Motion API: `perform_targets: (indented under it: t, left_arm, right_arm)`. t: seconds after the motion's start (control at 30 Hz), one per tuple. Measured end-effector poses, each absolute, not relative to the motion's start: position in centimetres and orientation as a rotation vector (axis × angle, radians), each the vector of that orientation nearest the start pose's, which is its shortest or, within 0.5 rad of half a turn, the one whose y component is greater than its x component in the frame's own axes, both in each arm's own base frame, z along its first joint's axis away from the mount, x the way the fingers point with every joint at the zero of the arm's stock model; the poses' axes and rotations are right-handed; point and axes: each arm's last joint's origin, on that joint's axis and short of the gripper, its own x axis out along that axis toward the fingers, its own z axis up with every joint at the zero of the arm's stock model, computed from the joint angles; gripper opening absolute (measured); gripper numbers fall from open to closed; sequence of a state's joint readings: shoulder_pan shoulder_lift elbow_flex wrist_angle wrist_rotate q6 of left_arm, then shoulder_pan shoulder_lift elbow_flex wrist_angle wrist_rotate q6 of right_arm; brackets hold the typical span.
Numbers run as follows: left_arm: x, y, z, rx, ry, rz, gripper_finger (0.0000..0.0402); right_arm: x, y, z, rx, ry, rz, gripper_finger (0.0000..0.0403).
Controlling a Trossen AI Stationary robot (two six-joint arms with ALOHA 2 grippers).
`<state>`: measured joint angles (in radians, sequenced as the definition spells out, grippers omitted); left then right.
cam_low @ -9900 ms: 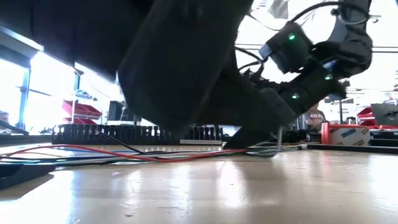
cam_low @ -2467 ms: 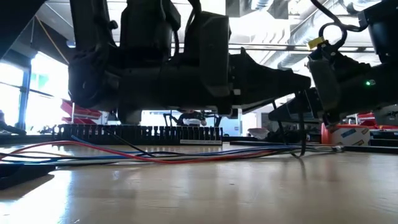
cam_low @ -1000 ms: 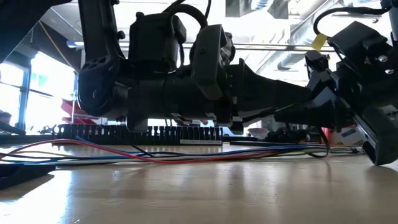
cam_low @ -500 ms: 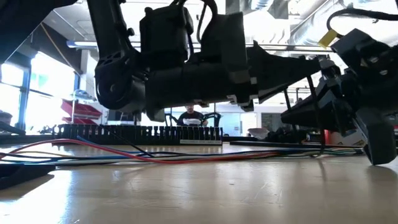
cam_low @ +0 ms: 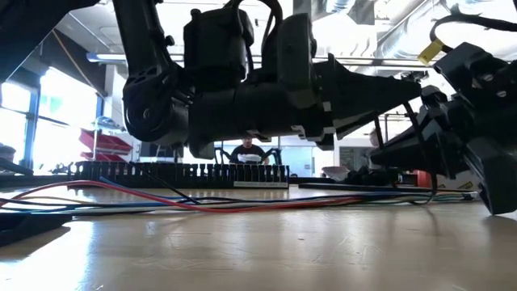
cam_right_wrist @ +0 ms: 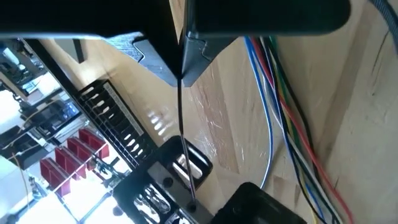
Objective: Ziptie cables
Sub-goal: Wrap the colored cables together using a zip tie
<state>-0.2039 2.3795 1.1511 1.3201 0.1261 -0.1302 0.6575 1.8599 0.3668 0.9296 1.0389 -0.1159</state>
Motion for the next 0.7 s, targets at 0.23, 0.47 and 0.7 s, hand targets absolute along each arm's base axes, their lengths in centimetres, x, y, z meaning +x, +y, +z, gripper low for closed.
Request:
perform_targets:
  t: [0.23,0.47,0.7]
  left_arm:
    - [43.60,-9.39,8.22,-0.140,-0.050,-0.337,0.0000]
    - [43.60,-9.40,8.16,-0.139,-0.045,-0.337,0.0000]
    - [43.60,-9.37,8.13,-0.139,-0.045,-0.336,0.0000]
  right_arm:
    - [20.77,13.23,7.45,-0.574,0.389,-0.326,0.0000]
    - [20.80,13.62,7.62,-0.624,0.386,-0.268,0.0000]
    - [20.98,13.77,7.91,-0.669,0.372,-0.254,0.0000]
